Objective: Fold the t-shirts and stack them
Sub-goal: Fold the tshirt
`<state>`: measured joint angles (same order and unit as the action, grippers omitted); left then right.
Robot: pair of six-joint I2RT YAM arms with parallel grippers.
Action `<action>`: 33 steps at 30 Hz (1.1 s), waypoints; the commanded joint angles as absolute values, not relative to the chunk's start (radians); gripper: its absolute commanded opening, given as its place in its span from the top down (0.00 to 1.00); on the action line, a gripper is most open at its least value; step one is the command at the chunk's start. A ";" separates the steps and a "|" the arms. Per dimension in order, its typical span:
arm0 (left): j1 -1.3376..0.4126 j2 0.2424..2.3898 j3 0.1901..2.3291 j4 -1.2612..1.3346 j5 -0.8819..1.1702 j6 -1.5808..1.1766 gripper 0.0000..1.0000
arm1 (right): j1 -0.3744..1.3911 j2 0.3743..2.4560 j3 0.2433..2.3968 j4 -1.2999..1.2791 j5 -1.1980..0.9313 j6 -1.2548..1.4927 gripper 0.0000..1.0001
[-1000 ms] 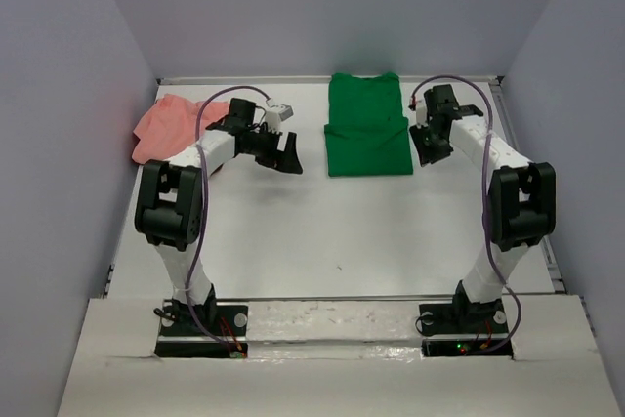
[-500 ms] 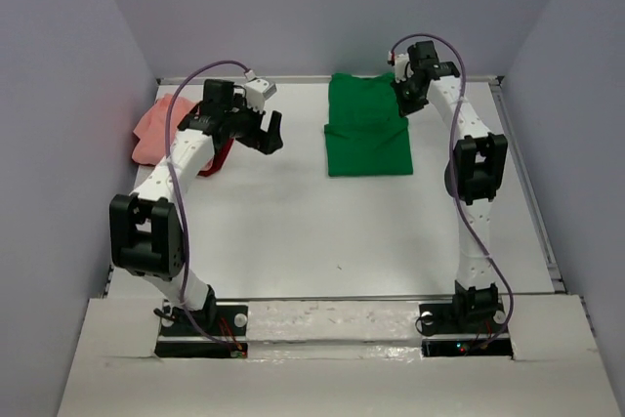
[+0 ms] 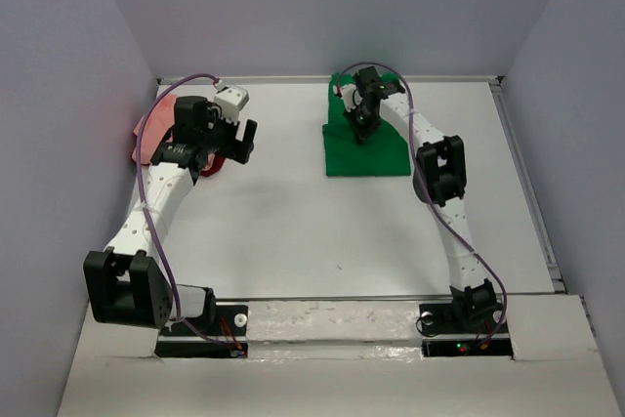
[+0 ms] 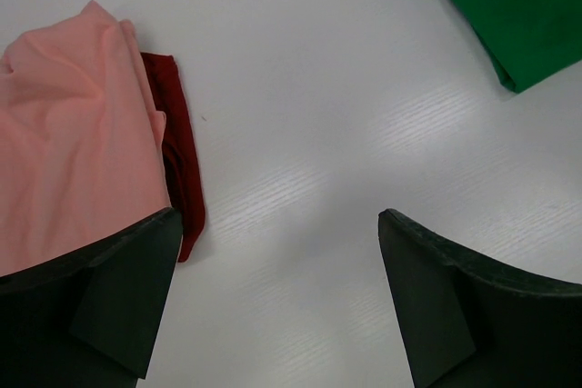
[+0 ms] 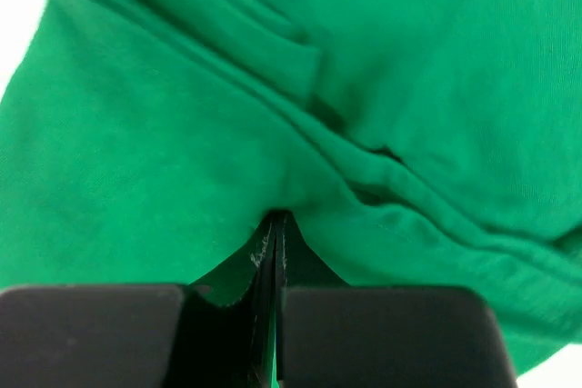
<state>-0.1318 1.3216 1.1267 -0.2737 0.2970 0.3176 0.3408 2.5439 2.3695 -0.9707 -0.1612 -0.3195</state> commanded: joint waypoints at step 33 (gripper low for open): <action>-0.117 1.230 1.092 -0.209 0.385 0.318 0.01 | 0.463 2.350 1.887 -0.916 -0.147 -0.396 1.00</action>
<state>-0.1223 1.2808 1.1053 -0.2504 0.3588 0.3206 0.4316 2.3302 1.9614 -0.8043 -0.1383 -0.3931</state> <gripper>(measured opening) 0.989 0.010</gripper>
